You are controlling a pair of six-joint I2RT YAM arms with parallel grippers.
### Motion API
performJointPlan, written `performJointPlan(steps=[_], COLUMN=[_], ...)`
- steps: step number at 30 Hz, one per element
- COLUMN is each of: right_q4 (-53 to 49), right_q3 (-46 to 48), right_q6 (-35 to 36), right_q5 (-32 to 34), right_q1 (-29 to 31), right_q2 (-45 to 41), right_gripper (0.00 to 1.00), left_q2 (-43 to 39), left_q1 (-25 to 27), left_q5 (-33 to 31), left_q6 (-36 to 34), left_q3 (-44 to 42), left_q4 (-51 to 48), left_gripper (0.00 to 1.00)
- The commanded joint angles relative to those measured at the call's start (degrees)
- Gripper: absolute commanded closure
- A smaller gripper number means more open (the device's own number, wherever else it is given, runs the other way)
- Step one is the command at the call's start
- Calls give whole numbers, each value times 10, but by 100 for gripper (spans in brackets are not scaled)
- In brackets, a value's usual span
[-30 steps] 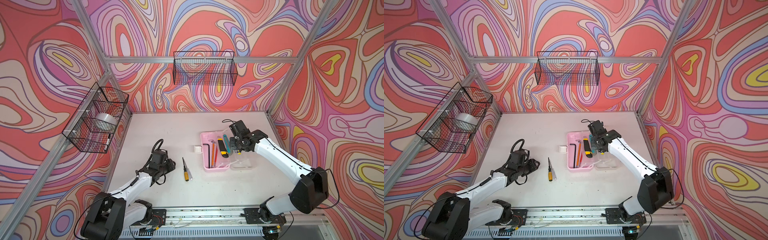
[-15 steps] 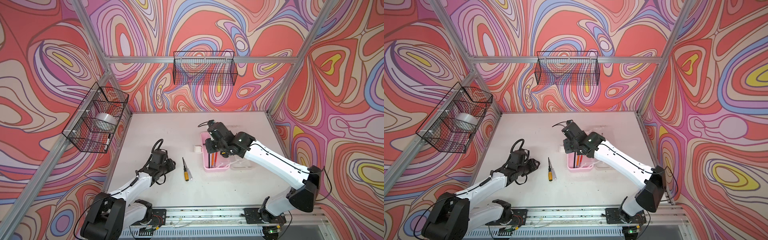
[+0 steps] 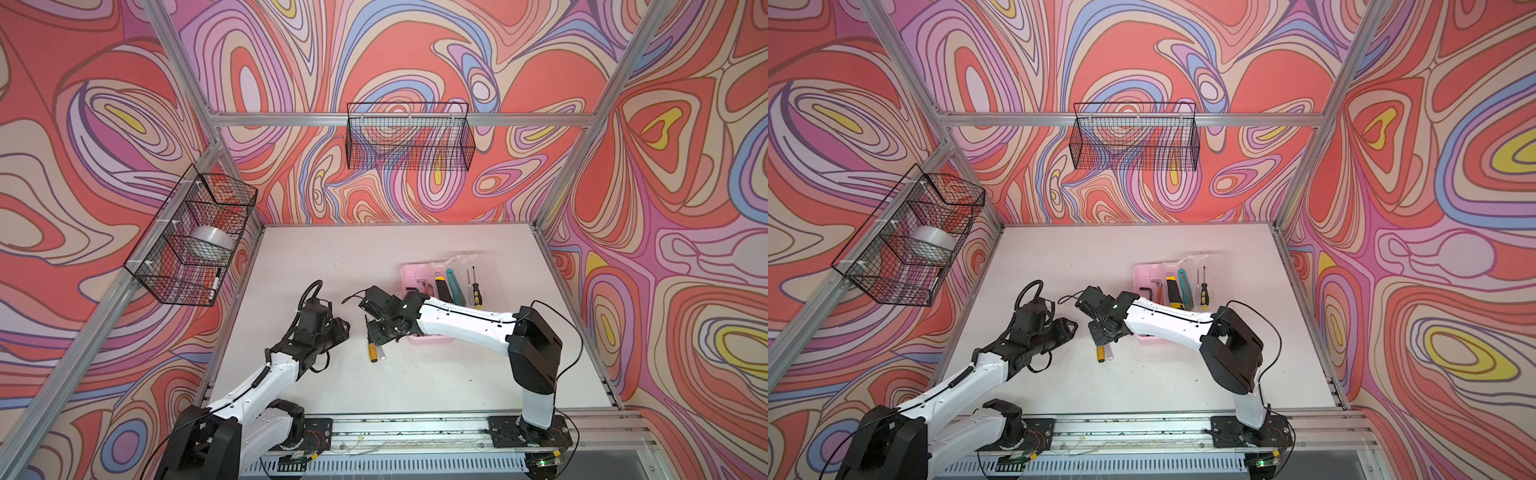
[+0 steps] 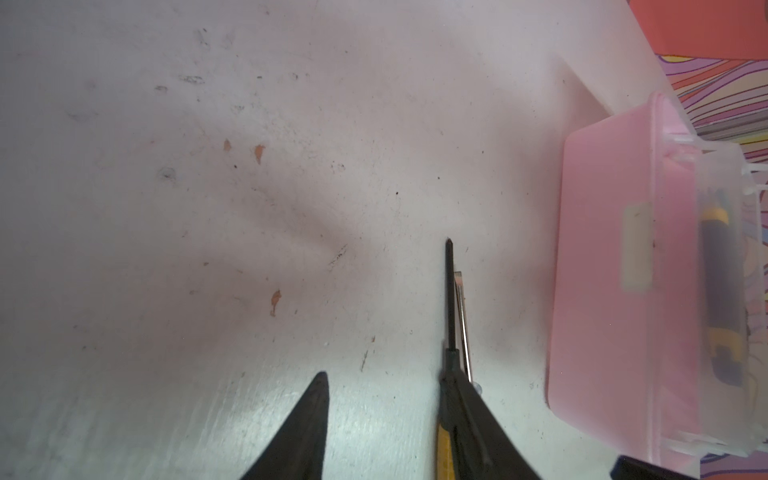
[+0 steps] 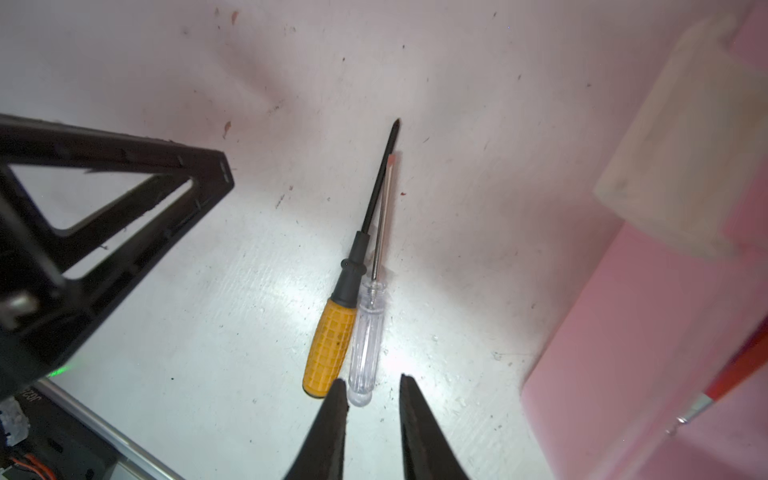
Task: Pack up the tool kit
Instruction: 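Move the right gripper back to the other clear-handled screwdriver, then close the right gripper on the second clear-handled screwdriver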
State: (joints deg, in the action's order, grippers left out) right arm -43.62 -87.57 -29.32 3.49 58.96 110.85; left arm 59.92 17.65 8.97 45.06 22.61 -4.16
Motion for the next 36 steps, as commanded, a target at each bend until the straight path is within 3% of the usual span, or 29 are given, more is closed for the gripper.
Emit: performJointPlan(steps=[1, 28, 36], right_q4=[25, 0, -5], right_q3=[-4, -25, -34], right_q6=[-11, -9, -8], right_q5=[-26, -16, -17], right_q1=[3, 5, 6], right_q2=[19, 120, 132], right_gripper=[75, 75, 80], left_q2=[-16, -10, 1], left_q1=[2, 2, 2], left_q5=[-12, -11, -7], left_q6=[2, 6, 4], left_q3=[-10, -26, -19], left_q4=[-19, -5, 0], left_gripper=[53, 53, 53])
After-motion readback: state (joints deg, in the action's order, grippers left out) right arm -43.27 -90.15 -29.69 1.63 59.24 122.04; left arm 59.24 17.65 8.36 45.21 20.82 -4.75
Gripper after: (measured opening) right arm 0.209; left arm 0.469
